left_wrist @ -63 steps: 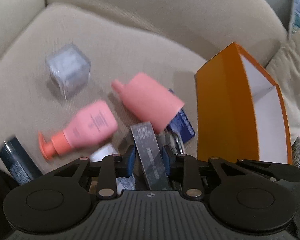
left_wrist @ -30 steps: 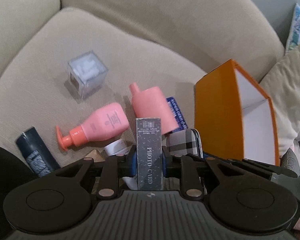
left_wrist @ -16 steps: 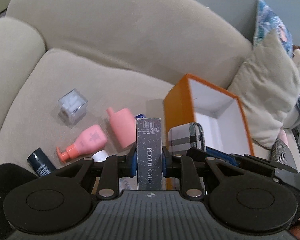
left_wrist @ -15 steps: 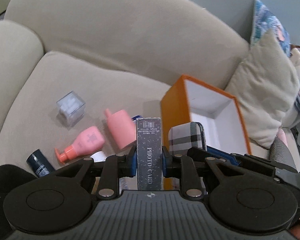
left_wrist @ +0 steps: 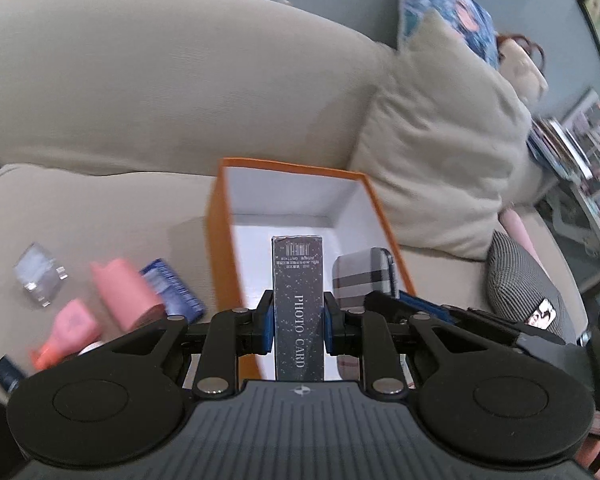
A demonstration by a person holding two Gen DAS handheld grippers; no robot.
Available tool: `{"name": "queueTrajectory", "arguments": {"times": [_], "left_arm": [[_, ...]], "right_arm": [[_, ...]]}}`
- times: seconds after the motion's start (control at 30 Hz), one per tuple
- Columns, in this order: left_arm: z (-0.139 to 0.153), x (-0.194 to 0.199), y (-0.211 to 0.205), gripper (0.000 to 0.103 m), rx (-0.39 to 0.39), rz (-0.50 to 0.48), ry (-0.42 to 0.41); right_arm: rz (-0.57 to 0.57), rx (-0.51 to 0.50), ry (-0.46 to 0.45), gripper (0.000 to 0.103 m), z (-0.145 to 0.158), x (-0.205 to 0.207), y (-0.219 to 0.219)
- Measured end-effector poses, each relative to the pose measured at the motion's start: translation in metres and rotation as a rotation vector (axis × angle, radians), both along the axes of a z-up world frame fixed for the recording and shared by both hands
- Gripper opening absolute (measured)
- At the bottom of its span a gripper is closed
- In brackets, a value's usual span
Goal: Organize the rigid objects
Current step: 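Carry the photo card box and plaid case into the orange shoebox with both tools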
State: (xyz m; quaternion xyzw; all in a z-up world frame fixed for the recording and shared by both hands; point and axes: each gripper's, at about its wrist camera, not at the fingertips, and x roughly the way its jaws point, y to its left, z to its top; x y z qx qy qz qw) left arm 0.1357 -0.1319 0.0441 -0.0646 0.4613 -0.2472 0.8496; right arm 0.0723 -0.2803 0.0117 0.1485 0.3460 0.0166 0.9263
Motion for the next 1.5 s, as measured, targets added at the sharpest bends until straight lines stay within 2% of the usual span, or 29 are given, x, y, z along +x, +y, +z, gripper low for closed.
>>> {"name": "queueTrajectory", "arguments": {"times": [0.2, 0.33, 0.7, 0.83, 0.9, 1.1, 1.3, 1.5], "left_arm": [[-0.018, 0.024, -0.049, 0.025, 0.057, -0.082, 0.029], [-0.042, 0.047, -0.073, 0.025, 0.166, -0.1, 0.045], [-0.1, 0.103, -0.089, 0.025, 0.315, -0.11, 0.151], [-0.112, 0.111, -0.091, 0.025, 0.353, -0.106, 0.159], [-0.111, 0.111, -0.096, 0.025, 0.386, -0.113, 0.122], [-0.113, 0.112, -0.108, 0.025, 0.404, -0.152, 0.125], [-0.131, 0.123, -0.114, 0.025, 0.374, -0.155, 0.206], [-0.142, 0.122, -0.12, 0.027, 0.451, -0.167, 0.192]], "right_arm": [[-0.055, 0.008, 0.042, 0.018, -0.021, 0.015, -0.026], [-0.072, 0.014, 0.075, 0.017, -0.038, 0.036, -0.036], [-0.084, 0.047, 0.145, 0.017, -0.083, 0.092, -0.057], [-0.09, 0.035, 0.154, 0.017, -0.093, 0.104, -0.059], [-0.092, 0.037, 0.159, 0.017, -0.098, 0.108, -0.061], [-0.107, 0.037, 0.178, 0.017, -0.106, 0.108, -0.065], [-0.13, 0.037, 0.187, 0.018, -0.108, 0.103, -0.07], [-0.127, 0.036, 0.189, 0.018, -0.108, 0.099, -0.07]]}}
